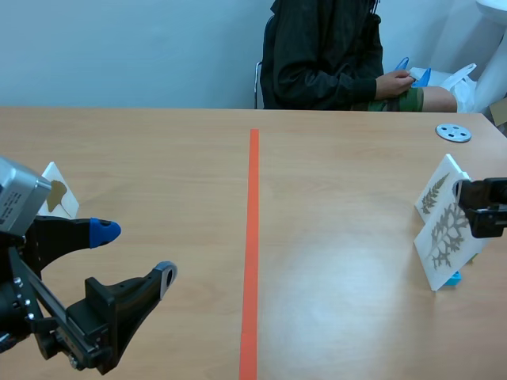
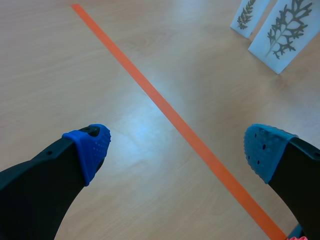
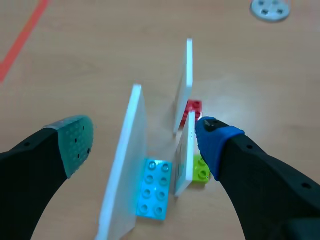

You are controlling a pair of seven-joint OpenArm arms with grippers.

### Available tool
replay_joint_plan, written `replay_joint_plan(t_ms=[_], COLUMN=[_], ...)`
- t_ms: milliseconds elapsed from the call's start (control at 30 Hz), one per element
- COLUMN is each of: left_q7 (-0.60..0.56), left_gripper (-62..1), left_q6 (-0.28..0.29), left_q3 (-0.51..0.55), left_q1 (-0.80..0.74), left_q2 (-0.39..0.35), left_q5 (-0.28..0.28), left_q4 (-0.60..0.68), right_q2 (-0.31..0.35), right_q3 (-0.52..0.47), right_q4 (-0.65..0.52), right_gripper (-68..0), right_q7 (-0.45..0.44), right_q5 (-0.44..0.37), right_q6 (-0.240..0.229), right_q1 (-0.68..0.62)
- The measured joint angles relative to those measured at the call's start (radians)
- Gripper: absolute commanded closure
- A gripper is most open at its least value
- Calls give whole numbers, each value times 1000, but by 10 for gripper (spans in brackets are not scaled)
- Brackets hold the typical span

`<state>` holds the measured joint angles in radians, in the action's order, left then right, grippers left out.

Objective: Sort the leaf by its shape. The table is split by an orange tape line. A compound leaf with several leaflets goes to the left side, a simple leaf with one blade goes to the right side. Return to the home posture when a red brick is placed on the table.

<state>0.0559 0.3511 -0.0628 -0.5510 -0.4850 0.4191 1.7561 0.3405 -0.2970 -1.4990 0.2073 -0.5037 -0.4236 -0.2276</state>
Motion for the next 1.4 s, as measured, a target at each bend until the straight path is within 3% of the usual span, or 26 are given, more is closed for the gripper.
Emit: replay_joint_plan(t_ms=[133, 367, 500, 633, 933, 1400], left_q7=[0, 0, 0, 0, 0, 0], left_gripper=[-572, -572, -572, -572, -572, -572], left_q6=[0, 0, 0, 0, 0, 0], left_q3=[0, 0, 0, 0, 0, 0], left_q1=[0, 0, 0, 0, 0, 0], left_q2=[0, 0, 0, 0, 0, 0], left_q5=[0, 0, 0, 0, 0, 0], left_q4=[0, 0, 0, 0, 0, 0], right_q2=[0, 0, 0, 1, 0, -58], right_q3=[-46, -50, -49, -22, 189, 385], right_q4=[-107, -261, -308, -363, -375, -375], right_gripper=[-494, -676, -679, -679, -679, -679], right_q7=[50, 54, 66, 75, 84, 86], right_q5=[-60, -93, -151, -156, -145, -16], right_q6=[-13, -26, -74, -71, -71, -60], right_q1=[-44, -123, -138, -168, -206, -233])
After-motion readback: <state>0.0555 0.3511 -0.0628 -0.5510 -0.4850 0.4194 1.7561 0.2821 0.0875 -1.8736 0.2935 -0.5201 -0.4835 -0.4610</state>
